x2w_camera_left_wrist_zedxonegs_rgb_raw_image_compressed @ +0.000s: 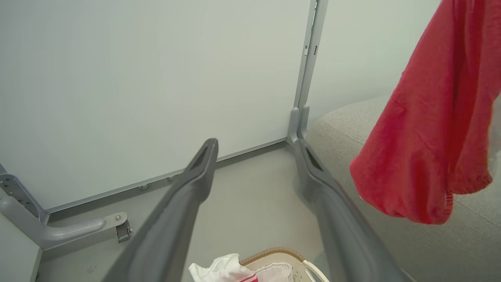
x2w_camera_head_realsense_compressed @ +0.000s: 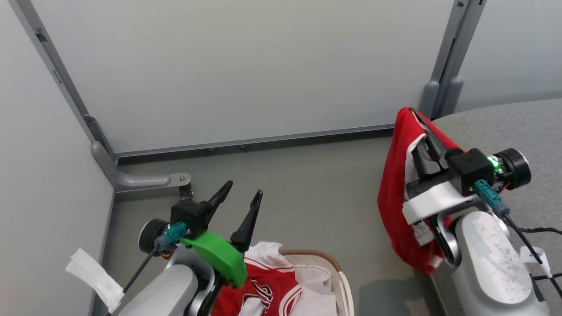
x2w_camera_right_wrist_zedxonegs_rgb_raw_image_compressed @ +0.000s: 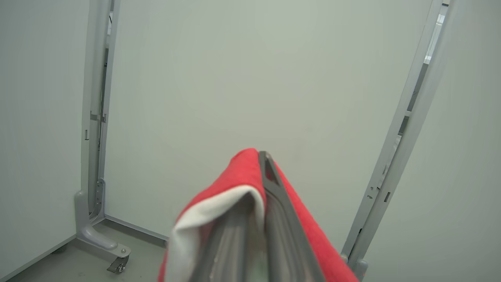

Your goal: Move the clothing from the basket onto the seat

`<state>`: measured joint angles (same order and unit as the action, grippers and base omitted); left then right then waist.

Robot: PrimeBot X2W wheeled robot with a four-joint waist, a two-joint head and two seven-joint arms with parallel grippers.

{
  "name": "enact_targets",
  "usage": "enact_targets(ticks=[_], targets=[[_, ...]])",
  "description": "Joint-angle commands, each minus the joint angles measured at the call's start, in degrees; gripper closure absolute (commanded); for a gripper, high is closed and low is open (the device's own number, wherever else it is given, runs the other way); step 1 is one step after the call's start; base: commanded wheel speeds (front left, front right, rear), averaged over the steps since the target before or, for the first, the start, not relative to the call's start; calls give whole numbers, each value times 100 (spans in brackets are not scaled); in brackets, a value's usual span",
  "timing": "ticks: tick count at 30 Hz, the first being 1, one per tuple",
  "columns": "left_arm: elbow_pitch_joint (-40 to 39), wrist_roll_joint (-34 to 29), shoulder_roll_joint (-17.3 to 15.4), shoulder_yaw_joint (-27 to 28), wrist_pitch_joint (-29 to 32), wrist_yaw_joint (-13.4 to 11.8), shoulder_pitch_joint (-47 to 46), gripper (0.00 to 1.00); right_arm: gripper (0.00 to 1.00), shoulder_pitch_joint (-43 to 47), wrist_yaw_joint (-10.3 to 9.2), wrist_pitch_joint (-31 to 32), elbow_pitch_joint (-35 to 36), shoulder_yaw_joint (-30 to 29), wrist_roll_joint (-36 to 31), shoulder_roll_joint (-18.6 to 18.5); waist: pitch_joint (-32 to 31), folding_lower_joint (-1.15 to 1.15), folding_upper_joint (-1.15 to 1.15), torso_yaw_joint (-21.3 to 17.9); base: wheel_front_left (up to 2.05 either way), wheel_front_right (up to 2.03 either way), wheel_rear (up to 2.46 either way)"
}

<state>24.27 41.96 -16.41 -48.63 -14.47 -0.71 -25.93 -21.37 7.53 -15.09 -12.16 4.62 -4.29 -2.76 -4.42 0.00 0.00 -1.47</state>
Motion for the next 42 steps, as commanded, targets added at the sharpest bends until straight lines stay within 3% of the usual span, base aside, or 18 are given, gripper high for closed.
enact_targets(ticks=[1,19,29,35,42], targets=[[-76,0,37,72,-37,-40,188,0,100,115,-8,-12,31,-74,41,-22,12,0,0,-13,0,0,0],[-649,-364,173,482,-68,-201,908,0,100,141,-8,-12,-64,-214,132,-23,113,0,0,-257,0,0,0],[-847,-703,323,709,-68,-190,1000,0,100,52,-8,-12,9,-317,-198,-23,427,0,0,-1266,0,0,0],[-813,-936,434,821,-68,-68,944,0,100,-18,-8,-12,99,-395,-322,-18,645,0,0,-2020,0,0,0],[-714,-1189,561,876,-69,70,859,0,100,29,-8,-13,118,-494,-338,-17,778,0,0,-2589,0,0,0]])
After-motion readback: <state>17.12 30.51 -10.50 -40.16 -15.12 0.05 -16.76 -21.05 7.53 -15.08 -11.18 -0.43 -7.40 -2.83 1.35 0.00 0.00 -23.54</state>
